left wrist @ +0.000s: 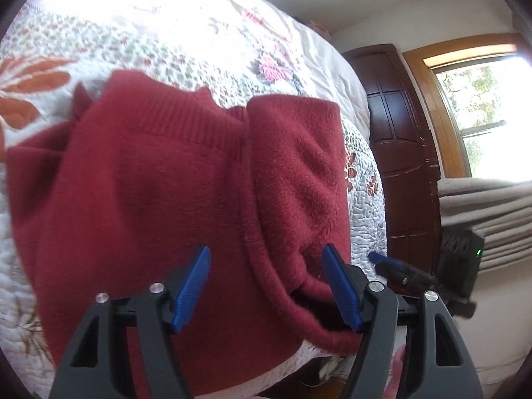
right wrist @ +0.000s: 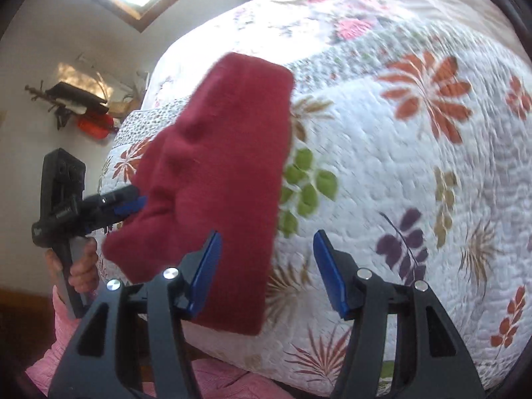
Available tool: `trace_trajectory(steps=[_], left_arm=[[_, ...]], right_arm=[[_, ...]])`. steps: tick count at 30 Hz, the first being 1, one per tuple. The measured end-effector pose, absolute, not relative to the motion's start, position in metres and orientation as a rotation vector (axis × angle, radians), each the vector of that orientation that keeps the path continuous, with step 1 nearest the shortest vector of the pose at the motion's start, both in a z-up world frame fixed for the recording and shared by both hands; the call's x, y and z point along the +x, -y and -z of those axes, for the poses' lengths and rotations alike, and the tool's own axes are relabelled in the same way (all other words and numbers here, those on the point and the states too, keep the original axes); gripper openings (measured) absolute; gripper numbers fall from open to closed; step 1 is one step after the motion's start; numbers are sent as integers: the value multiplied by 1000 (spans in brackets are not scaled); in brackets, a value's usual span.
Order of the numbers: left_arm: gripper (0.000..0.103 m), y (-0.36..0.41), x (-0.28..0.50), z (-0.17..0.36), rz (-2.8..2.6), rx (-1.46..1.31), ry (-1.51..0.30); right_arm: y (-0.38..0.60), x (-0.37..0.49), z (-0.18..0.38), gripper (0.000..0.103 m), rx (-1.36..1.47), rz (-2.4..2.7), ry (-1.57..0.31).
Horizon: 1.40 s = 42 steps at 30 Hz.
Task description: Fold small clothes
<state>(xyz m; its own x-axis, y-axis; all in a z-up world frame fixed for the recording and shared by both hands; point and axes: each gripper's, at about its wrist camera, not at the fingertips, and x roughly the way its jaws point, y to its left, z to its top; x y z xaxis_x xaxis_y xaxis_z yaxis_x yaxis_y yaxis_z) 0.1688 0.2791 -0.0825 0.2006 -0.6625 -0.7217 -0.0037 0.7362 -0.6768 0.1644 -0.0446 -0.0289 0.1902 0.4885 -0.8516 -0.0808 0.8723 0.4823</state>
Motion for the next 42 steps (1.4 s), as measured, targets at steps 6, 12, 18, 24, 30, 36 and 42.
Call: trace_trajectory(steps=[6, 12, 18, 24, 30, 36, 42], left_arm=[[69, -254, 181, 95, 527, -652, -1348], [54, -236, 182, 97, 500, -604, -1371], [23, -233, 177, 86, 467, -606, -1317], [18, -232, 167, 59, 508, -598, -1231], [18, -252, 159, 23, 522, -588, -1147], [17, -295, 151, -1, 473, -600, -1088], [17, -356, 137, 4, 405, -631, -1071]], right_arm=[[72, 147, 54, 58, 442, -390, -1347], [83, 142, 61, 58, 473, -391, -1338], [94, 137, 68, 59, 492, -384, -1345], [96, 129, 68, 60, 518, -382, -1349], [96, 121, 62, 62, 512, -386, -1334], [84, 121, 56, 63, 492, -414, -1329], [61, 126, 53, 63, 466, -452, -1333]])
